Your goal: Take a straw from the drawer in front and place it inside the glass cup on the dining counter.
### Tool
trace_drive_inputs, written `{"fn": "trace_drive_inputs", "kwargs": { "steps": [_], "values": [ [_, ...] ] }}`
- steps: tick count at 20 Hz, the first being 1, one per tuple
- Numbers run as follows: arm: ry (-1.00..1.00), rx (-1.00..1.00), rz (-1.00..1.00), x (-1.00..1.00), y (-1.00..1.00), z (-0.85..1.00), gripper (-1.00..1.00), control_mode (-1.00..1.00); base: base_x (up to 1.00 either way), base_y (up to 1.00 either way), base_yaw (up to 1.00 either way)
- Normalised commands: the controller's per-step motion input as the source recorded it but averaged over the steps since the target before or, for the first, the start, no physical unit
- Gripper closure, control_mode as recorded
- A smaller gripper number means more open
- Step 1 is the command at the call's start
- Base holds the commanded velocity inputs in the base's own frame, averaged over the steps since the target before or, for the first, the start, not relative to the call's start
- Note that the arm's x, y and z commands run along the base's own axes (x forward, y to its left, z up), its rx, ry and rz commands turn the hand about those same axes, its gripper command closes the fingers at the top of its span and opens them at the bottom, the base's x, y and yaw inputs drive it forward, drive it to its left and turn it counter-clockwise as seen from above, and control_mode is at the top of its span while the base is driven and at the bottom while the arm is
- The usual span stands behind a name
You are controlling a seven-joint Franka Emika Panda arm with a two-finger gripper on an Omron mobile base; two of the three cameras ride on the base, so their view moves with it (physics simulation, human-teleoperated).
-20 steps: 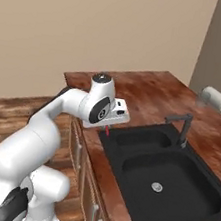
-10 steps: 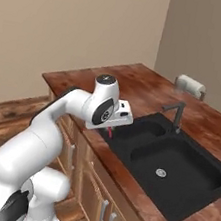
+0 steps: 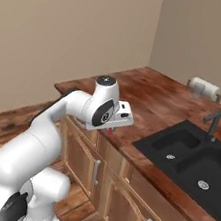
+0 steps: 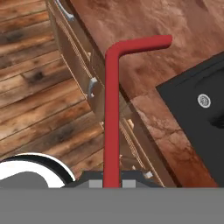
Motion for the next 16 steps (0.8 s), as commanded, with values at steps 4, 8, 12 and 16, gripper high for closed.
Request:
{"fn": "trace_drive_inputs", "kwargs": {
  "steps": [4,8,12,16],
  "values": [
    [0.0,0.0,0.0,0.0,0.0,0.0,1.0,1.0,0.24,1.0,-0.25],
    [0.0,0.0,0.0,0.0,0.0,0.0,1.0,1.0,0.31,0.99,-0.25],
    [0.0,0.0,0.0,0.0,0.0,0.0,1.0,1.0,0.35,1.0,-0.26],
    [0.0,0.0,0.0,0.0,0.0,0.0,1.0,1.0,0.38,1.0,-0.26]
  ]
}}
